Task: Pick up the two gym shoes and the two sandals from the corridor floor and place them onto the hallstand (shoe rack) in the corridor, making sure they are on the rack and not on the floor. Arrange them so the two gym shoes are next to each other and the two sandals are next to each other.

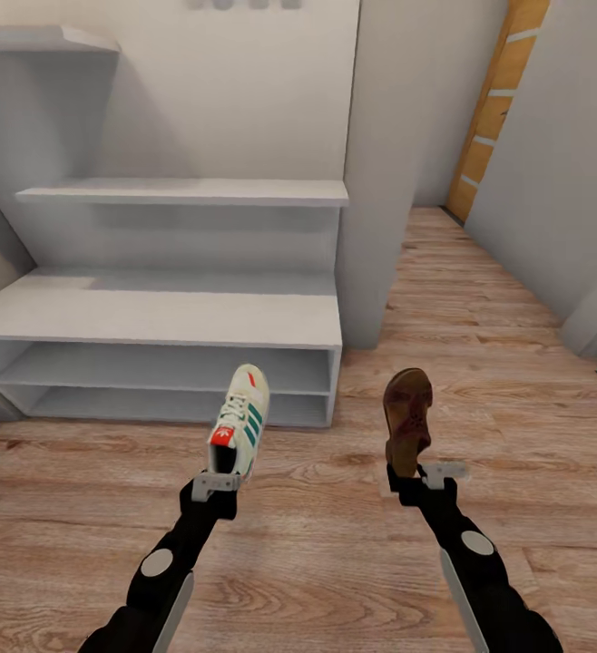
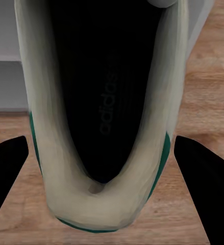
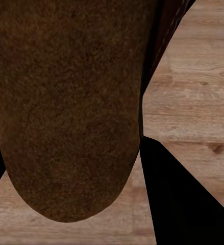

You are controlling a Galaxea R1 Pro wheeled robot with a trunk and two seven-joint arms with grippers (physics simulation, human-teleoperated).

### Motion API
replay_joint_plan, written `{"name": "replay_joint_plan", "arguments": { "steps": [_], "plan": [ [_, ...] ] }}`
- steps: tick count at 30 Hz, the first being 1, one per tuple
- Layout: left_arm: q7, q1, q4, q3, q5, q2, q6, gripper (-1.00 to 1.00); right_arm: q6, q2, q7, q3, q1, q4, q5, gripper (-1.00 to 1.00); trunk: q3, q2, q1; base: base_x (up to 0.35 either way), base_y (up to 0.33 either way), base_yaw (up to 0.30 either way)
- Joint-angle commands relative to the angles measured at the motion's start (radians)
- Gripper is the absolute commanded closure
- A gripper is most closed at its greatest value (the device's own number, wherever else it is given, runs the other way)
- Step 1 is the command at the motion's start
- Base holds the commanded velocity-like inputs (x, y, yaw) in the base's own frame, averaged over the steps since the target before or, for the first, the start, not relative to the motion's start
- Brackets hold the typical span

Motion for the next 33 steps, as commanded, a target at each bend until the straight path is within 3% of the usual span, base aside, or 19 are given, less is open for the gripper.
{"name": "replay_joint_plan", "arguments": {
  "steps": [1,8,20,33],
  "plan": [
    [-0.001,-0.001,0.003,0.000,0.000,0.000,0.009,1.00,0.004,0.000,-0.001,0.000,0.000,-0.007,-0.003,1.00,0.000,0.000,0.000,0.000,0.000,0.000],
    [-0.003,0.000,-0.007,0.001,-0.002,0.000,0.069,1.00,0.019,0.001,0.000,0.006,0.000,-0.113,-0.001,1.00,0.000,0.000,0.000,0.000,0.000,0.000],
    [-0.003,0.001,-0.014,-0.001,0.000,0.000,0.073,1.00,0.022,0.001,-0.001,0.007,0.000,-0.125,0.001,1.00,0.000,0.000,0.000,0.000,0.000,0.000],
    [-0.003,0.001,-0.011,0.000,0.002,-0.002,0.072,1.00,0.023,0.001,0.001,0.009,0.000,-0.125,0.006,1.00,-0.041,-0.091,0.050,0.000,0.000,0.000]
  ]
}}
